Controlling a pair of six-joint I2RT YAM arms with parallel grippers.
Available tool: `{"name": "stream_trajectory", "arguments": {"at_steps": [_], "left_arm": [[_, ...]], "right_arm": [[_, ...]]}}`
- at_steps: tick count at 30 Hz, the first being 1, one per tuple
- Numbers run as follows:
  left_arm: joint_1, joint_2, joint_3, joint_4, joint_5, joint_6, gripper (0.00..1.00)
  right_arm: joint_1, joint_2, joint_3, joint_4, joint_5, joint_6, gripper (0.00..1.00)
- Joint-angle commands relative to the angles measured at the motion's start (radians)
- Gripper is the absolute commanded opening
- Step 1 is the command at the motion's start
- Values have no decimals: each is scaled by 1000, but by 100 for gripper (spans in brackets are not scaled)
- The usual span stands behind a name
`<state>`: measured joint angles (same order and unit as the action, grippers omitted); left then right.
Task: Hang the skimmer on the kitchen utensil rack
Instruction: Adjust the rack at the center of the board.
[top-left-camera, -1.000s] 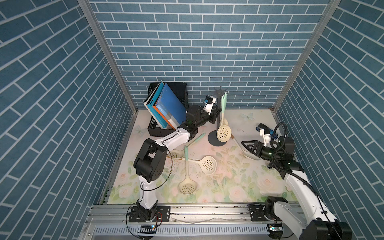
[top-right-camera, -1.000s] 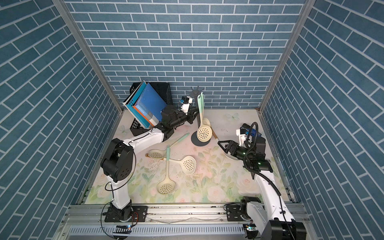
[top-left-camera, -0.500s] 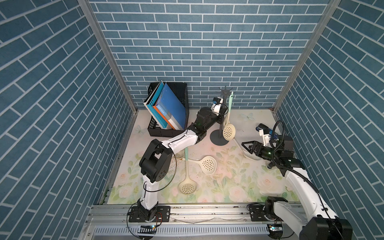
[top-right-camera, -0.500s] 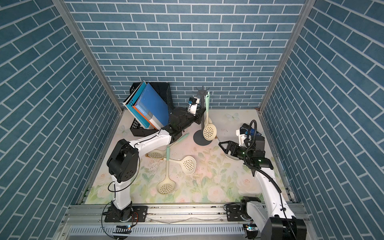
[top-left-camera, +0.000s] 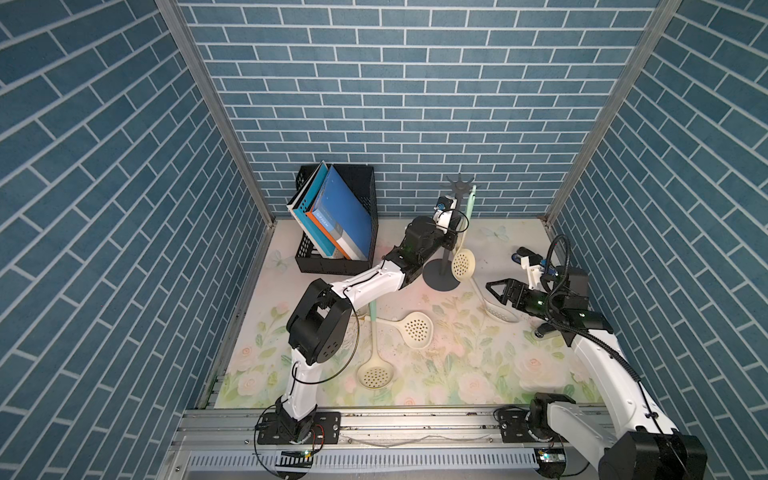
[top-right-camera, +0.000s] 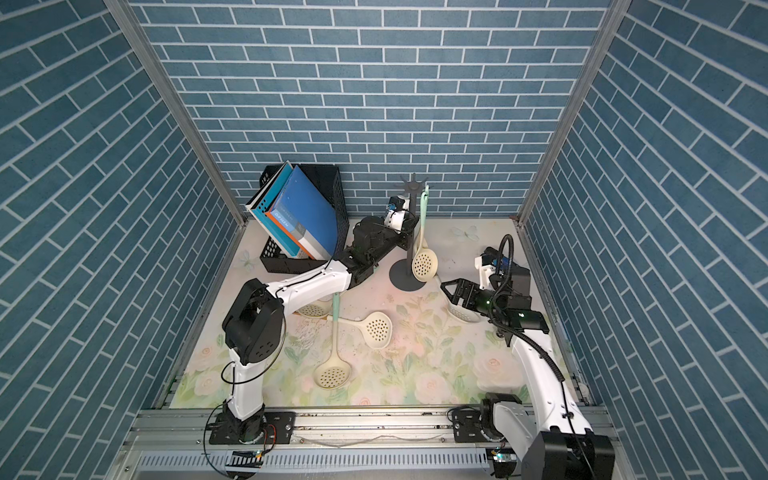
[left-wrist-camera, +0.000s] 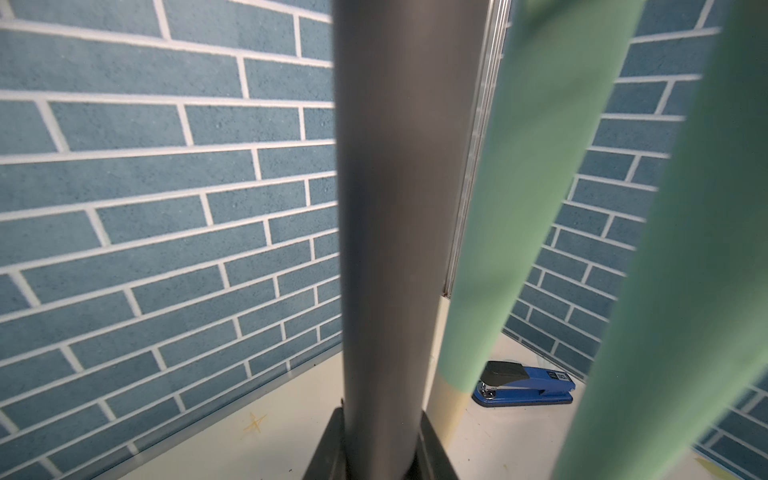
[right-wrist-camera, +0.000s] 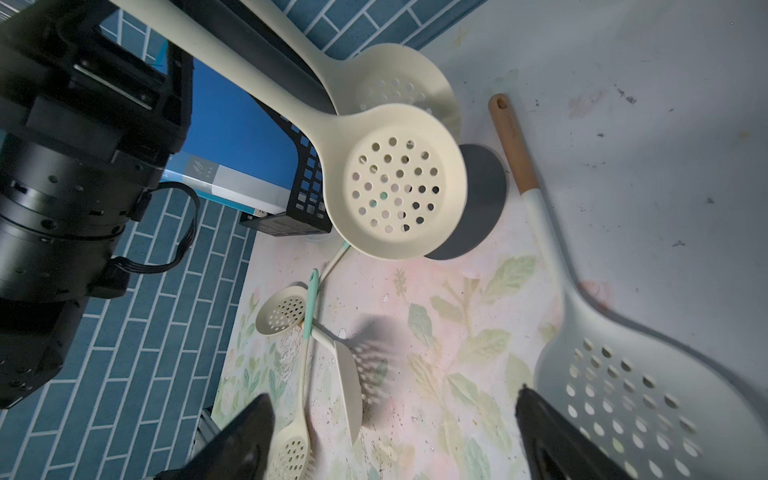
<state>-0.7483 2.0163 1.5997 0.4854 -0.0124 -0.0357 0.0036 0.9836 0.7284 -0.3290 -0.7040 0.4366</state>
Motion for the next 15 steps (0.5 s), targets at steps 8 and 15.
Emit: {"name": "stream_trajectory", "arguments": {"at_steps": [8, 15], "left_arm": [[-16, -19, 62, 81, -100, 53, 9], [-16, -32, 32, 81, -110, 51, 44]], "right_arm": [[-2, -2, 39, -44, 10, -63, 97], [-1, -34, 39, -42, 31, -72, 99]]}}
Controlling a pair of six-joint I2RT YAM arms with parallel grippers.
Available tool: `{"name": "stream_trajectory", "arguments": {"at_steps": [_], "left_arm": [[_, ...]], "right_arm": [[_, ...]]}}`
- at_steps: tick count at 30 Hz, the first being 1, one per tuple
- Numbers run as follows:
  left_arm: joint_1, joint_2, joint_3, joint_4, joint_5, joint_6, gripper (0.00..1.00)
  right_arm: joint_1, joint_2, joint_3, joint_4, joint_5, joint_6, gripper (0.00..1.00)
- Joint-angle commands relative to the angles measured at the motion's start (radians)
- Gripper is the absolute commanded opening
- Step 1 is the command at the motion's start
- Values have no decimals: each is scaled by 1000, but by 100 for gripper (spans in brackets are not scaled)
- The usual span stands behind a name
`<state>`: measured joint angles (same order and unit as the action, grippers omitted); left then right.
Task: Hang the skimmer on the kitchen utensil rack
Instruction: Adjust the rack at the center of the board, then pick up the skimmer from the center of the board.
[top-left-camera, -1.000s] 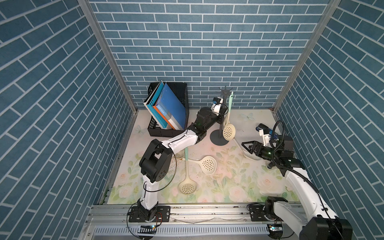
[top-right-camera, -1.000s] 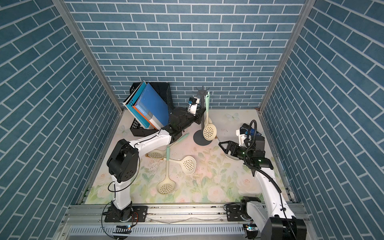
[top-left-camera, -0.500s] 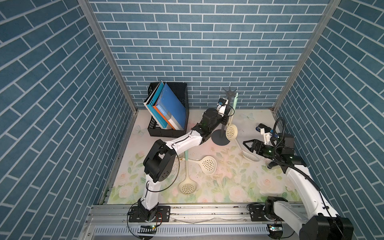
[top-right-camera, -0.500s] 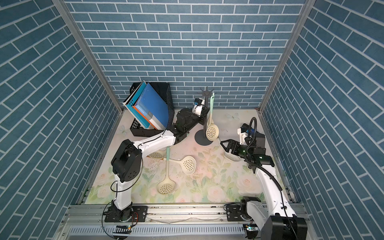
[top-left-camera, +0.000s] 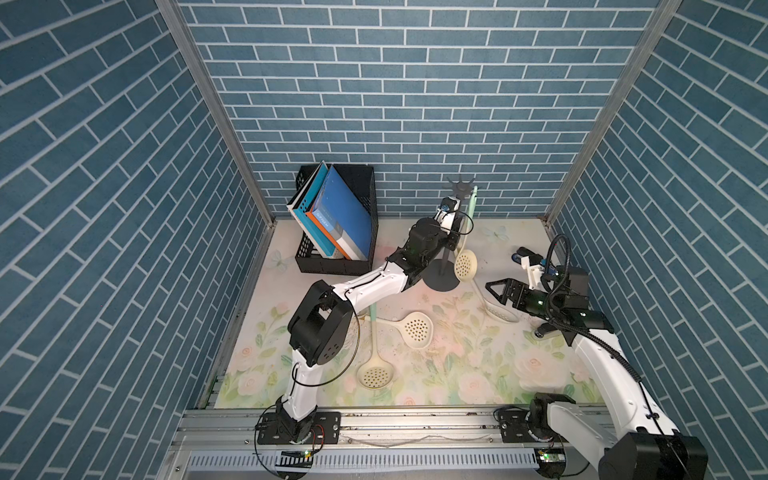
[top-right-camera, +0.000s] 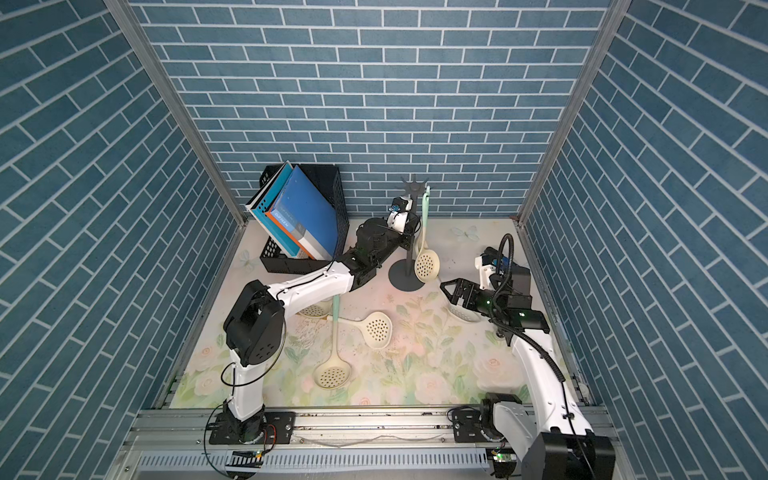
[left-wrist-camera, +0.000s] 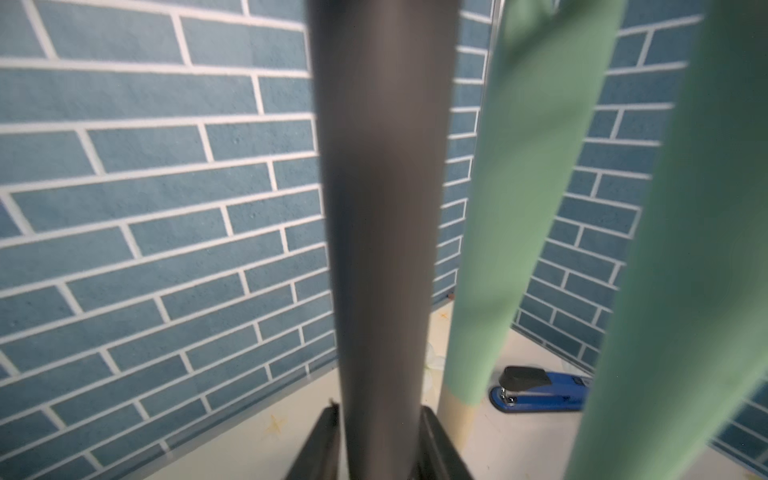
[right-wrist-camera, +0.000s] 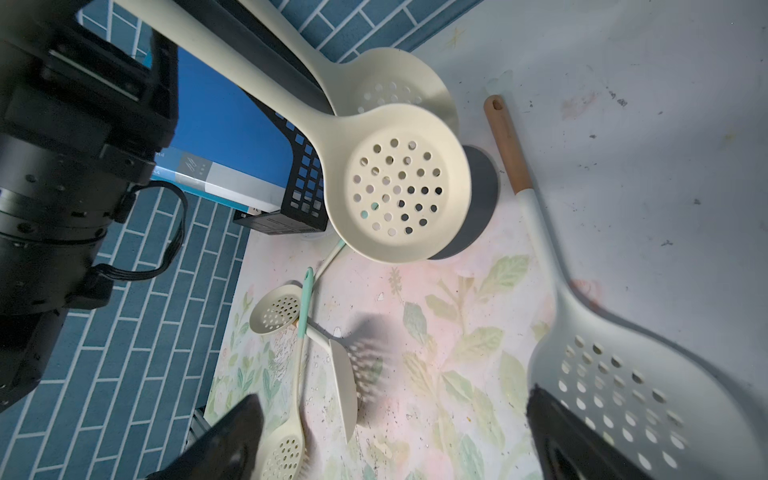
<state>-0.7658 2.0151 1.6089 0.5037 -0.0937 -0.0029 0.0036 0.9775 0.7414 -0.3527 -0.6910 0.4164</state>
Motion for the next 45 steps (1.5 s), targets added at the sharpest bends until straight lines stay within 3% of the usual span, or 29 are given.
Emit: {"name": "stream_trajectory", "arguments": {"at_steps": [1, 8, 15, 18, 19, 22, 26, 30, 37, 45], "left_arm": [[1, -38, 11, 62, -31, 20, 47], [2, -130, -158, 150, -52, 42, 63], [2, -189, -240, 113, -92, 67, 71], [2, -235, -300, 100, -110, 66, 89], [1, -256, -317, 78, -127, 63, 100], [2, -318, -349, -44, -209, 17, 100], [4, -384, -370, -284, -295, -101, 100], [4, -440, -412, -534, -294, -246, 100], [26, -570, -569, -785, -139, -445, 100], [123, -733, -769, -922, 75, -591, 100]], "right_arm": [[-1, -34, 25, -19, 27, -53, 99], [14, -64, 36, -30, 40, -56, 99], [74, -79, 66, -49, 84, -60, 99], [141, -72, 84, -73, 154, -58, 99], [184, -74, 88, -80, 201, -60, 99], [306, -110, 59, -37, 329, -43, 99], [384, -74, 45, 5, 350, -1, 99], [490, 4, 60, 36, 401, -5, 99], [608, 163, 126, 97, 444, -23, 99], [637, 246, 177, 136, 444, -22, 99]]}}
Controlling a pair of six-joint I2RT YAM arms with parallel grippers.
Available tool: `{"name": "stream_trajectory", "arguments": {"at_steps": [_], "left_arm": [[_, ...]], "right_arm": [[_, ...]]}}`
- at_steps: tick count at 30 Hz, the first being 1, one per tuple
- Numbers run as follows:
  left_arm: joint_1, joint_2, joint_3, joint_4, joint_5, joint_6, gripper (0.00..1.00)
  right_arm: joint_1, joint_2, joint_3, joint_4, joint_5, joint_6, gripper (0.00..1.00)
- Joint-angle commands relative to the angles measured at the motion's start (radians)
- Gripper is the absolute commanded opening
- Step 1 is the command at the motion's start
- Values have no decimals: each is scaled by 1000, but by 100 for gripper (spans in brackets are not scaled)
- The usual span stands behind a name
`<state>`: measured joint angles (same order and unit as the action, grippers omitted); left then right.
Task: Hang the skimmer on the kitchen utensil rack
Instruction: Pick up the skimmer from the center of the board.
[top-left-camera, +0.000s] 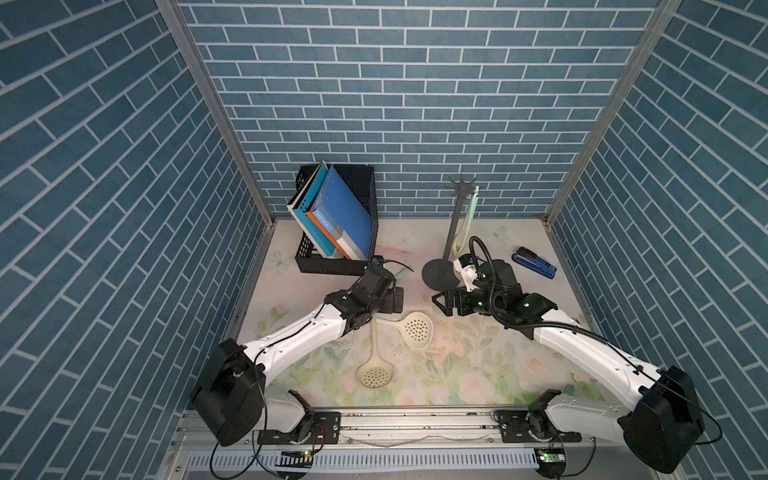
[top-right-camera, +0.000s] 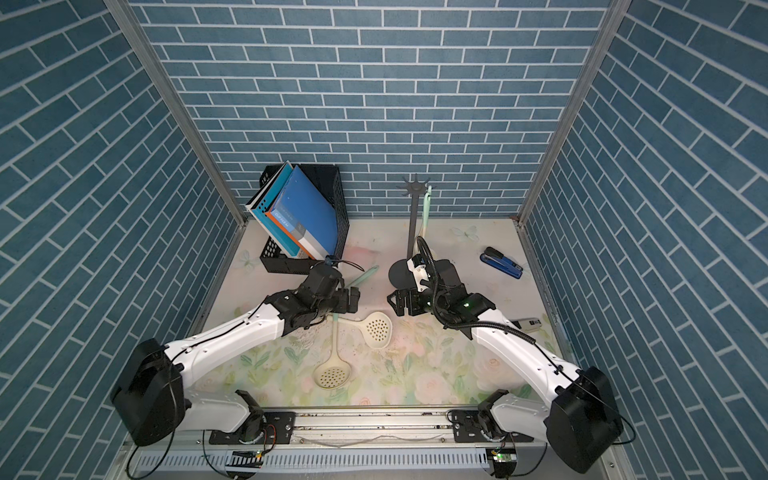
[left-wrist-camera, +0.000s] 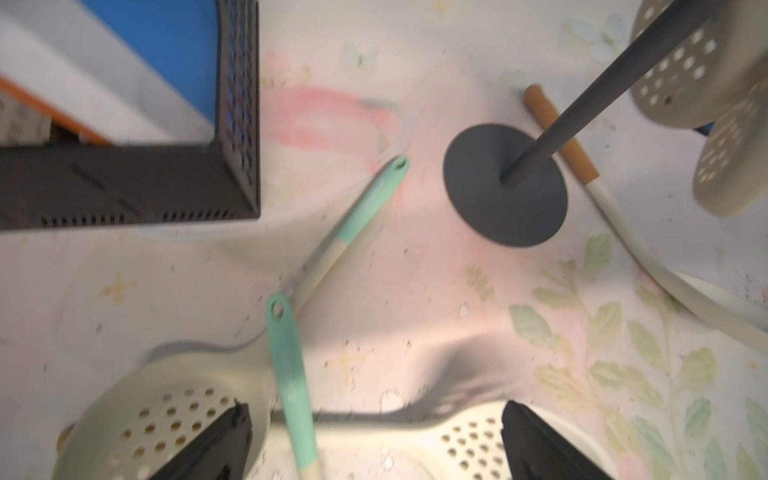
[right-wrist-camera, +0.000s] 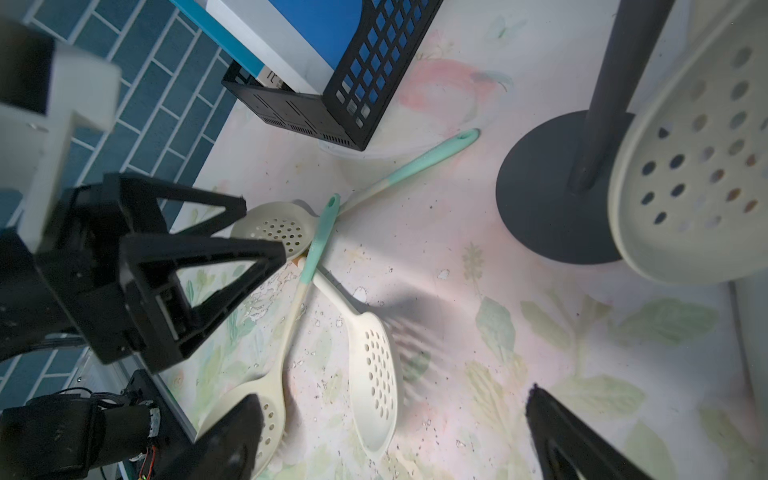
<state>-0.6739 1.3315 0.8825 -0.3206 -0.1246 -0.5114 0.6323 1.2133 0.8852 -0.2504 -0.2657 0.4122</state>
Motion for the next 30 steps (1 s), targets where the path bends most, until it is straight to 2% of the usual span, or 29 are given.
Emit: {"name": "stream_trajectory", "arguments": {"at_steps": [1, 6, 11, 16, 24, 27, 30], "left_arm": [[48, -70, -69, -110, 134, -89, 100], [100, -139, -187, -121, 264, -135, 100], [102, -163, -304, -95, 403, -182, 99], [103, -212, -338, -147, 424, -186, 95], [103, -255, -410, -187, 493, -229, 72], [103, -301, -444, -230, 516, -246, 71], [103, -338, -438, -307, 491, -229, 71]], "right_arm": [[14, 15, 38, 34, 20, -19, 99], [17, 35, 45, 30, 25, -29, 99], [20, 47, 49, 38, 22, -30, 98], [20, 58, 45, 53, 16, -27, 98], [20, 65, 58, 56, 13, -29, 97], [20, 68, 61, 57, 11, -29, 97], [19, 71, 63, 60, 8, -30, 97]]}}
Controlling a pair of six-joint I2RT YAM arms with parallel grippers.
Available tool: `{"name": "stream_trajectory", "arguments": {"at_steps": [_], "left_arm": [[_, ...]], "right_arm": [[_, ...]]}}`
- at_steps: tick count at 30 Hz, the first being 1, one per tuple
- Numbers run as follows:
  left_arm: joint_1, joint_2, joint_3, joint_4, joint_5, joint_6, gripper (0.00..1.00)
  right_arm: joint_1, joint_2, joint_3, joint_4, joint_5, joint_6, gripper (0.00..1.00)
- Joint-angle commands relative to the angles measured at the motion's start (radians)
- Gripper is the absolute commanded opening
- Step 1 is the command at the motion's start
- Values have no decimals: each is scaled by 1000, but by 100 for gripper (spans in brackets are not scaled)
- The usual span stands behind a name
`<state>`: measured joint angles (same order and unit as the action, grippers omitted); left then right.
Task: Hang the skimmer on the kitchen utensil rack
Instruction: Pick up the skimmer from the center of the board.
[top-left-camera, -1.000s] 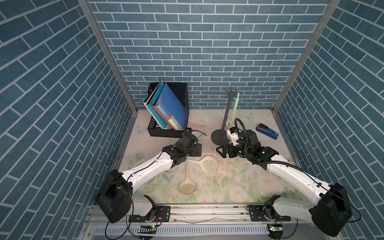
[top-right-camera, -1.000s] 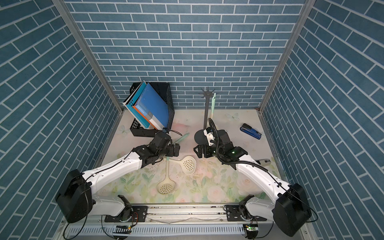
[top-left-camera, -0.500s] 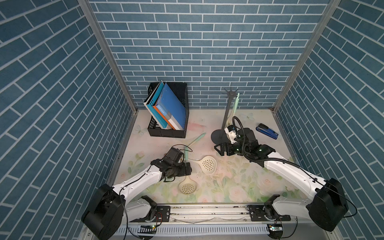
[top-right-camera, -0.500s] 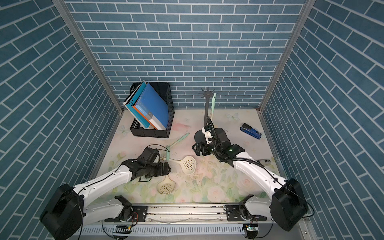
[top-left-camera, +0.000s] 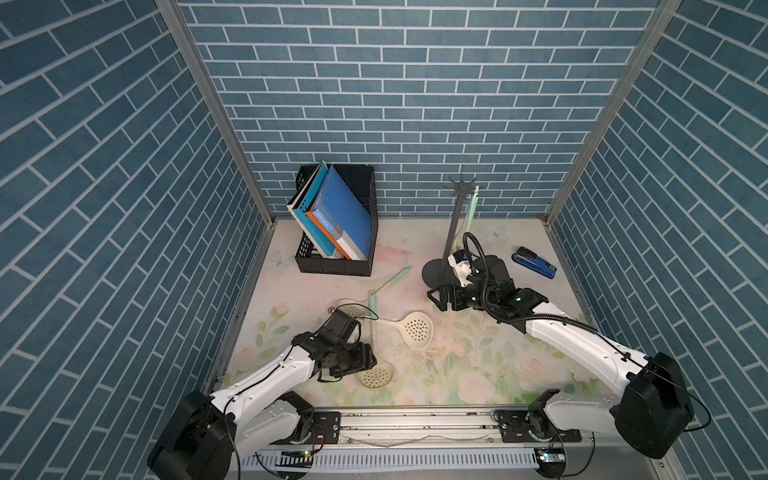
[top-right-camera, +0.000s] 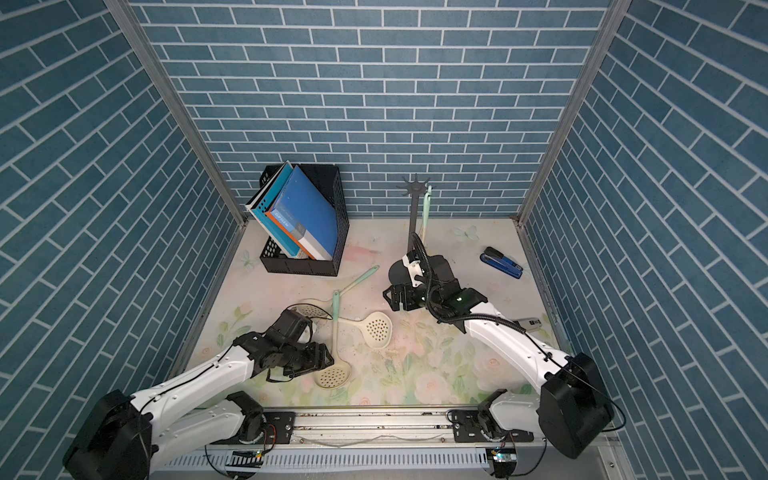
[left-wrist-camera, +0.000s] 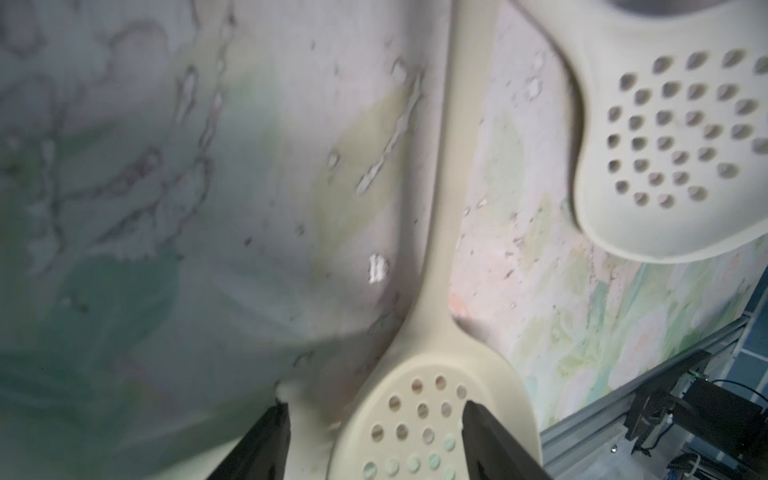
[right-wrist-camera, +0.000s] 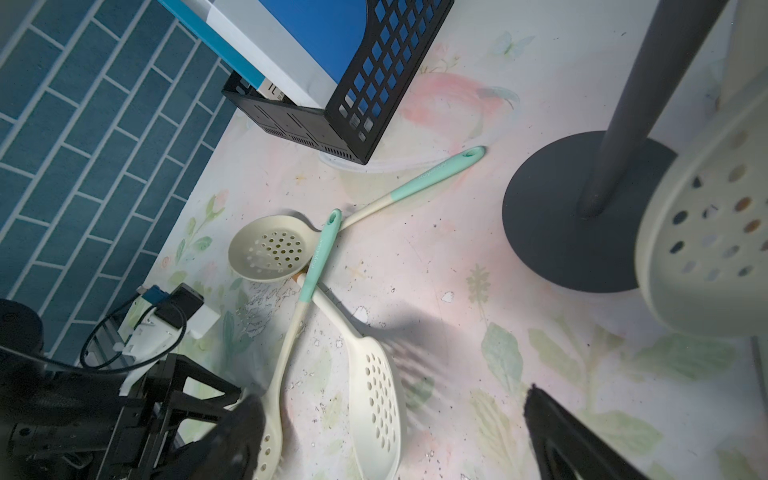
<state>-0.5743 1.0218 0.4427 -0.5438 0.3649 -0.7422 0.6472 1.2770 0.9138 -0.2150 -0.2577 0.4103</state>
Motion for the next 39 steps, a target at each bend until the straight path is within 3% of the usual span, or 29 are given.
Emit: {"name": "stream_trajectory", "arguments": {"at_steps": [1, 9, 11, 21, 28, 34, 39], "left_arm": [[3, -38, 2, -92, 1, 0, 71], [1, -76, -95, 53, 92, -103, 38], [-4, -96, -122, 75, 107, -128, 34], [-5, -140, -118, 146, 52, -150, 0], [-10, -109, -83, 319, 0, -159, 0], [-12, -42, -42, 555, 10, -164, 0], [-18, 34, 12, 742, 64, -152, 0]], "right_arm": [[4, 8, 33, 27, 1, -28, 97], [4, 13, 34, 35, 3, -30, 96], [5, 9, 37, 25, 5, -36, 96], [5, -11, 26, 33, -44, -26, 96], [5, 32, 41, 102, -252, 32, 95], [4, 70, 7, 291, -449, 136, 92], [5, 95, -1, 417, -509, 201, 90]]}}
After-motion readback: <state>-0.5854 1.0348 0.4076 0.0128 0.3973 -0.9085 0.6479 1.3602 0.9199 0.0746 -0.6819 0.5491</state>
